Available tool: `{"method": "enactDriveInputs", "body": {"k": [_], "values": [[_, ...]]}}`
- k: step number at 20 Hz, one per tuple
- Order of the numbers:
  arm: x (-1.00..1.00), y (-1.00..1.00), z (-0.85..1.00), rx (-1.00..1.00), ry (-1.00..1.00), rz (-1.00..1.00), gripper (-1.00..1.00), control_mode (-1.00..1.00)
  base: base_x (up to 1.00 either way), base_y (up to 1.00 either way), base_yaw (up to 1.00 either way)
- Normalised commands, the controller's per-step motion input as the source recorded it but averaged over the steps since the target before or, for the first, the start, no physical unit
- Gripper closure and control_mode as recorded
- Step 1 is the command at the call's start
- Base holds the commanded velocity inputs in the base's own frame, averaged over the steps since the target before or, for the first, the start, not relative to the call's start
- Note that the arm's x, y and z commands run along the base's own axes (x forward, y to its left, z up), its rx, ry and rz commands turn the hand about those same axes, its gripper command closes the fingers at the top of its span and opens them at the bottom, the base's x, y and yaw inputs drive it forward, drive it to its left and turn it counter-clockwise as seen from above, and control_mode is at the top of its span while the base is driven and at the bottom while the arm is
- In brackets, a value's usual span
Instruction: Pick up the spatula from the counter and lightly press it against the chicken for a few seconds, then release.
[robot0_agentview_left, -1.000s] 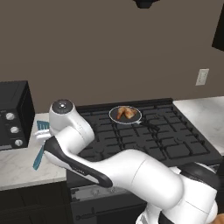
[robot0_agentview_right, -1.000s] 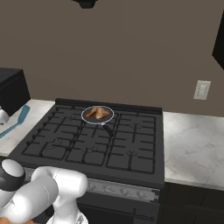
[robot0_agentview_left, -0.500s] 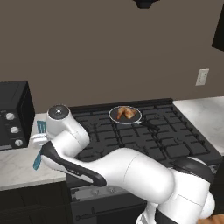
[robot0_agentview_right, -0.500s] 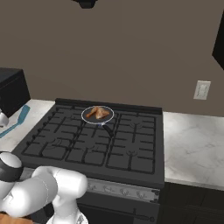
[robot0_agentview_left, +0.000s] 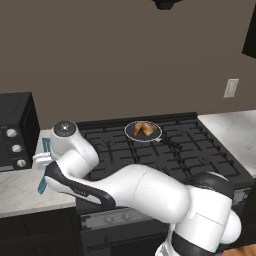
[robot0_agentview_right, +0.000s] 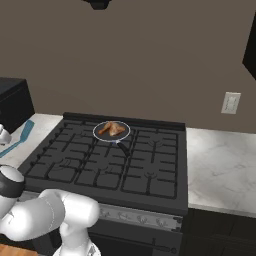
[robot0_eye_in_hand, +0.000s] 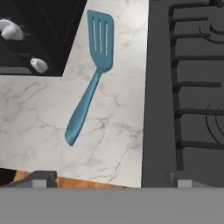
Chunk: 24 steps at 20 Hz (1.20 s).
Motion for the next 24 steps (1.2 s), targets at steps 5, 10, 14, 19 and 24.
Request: {"method": "enactDriveInputs", "body": {"k": [5,10,14,19,24], "values": [[0.18,0.11,-0.07,0.01,0.04,0.00,-1.00,-1.00,0.00,0.00,0.00],[0.11,0.11,-0.13,0.01,0.06,-0.01,-1.00,-1.00,0.00,0.00,0.00],[0.05,0.09,-0.16,0.00,0.04,-0.01,-1.00,-1.00,0.00,0.00,0.00],[0.01,0.08,-0.17,0.00,0.00,0.00,-1.00,-1.00,0.00,0.00,0.00],[0.00,0.07,-0.13,0.00,0.00,0.00,-1.00,-1.00,0.00,0.00,0.00]]}}
